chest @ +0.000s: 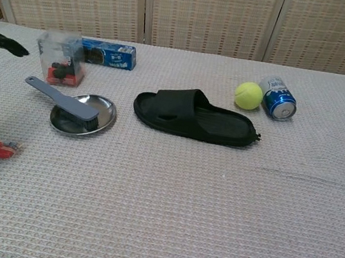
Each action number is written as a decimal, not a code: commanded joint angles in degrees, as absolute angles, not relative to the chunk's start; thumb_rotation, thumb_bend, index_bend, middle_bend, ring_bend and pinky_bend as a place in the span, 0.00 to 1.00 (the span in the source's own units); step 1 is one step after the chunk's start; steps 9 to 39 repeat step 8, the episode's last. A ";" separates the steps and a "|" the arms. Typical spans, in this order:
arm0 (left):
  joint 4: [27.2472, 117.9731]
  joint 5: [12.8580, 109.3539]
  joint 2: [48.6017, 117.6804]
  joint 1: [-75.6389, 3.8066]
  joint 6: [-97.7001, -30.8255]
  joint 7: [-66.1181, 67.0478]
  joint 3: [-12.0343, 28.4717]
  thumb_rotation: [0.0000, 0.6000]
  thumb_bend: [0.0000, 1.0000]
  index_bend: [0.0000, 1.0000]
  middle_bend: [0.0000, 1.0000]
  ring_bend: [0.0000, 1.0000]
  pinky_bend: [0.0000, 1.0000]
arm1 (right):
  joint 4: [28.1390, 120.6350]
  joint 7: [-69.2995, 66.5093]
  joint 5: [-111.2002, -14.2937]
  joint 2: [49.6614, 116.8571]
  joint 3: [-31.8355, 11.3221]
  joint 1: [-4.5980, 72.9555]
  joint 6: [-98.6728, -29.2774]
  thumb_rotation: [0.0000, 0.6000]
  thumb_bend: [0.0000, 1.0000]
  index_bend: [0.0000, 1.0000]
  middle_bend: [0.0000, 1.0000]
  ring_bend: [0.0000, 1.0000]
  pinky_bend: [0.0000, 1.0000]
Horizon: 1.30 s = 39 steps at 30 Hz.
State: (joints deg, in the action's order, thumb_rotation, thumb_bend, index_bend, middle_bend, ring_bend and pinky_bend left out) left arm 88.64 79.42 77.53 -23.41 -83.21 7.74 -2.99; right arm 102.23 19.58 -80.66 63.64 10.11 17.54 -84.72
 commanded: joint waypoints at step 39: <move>86.28 88.12 69.60 -5.96 -99.32 0.53 -7.66 1.00 0.36 0.11 0.09 0.00 0.08 | 94.68 13.48 -91.93 68.38 11.77 8.41 -93.42 1.00 0.16 0.00 0.00 0.00 0.00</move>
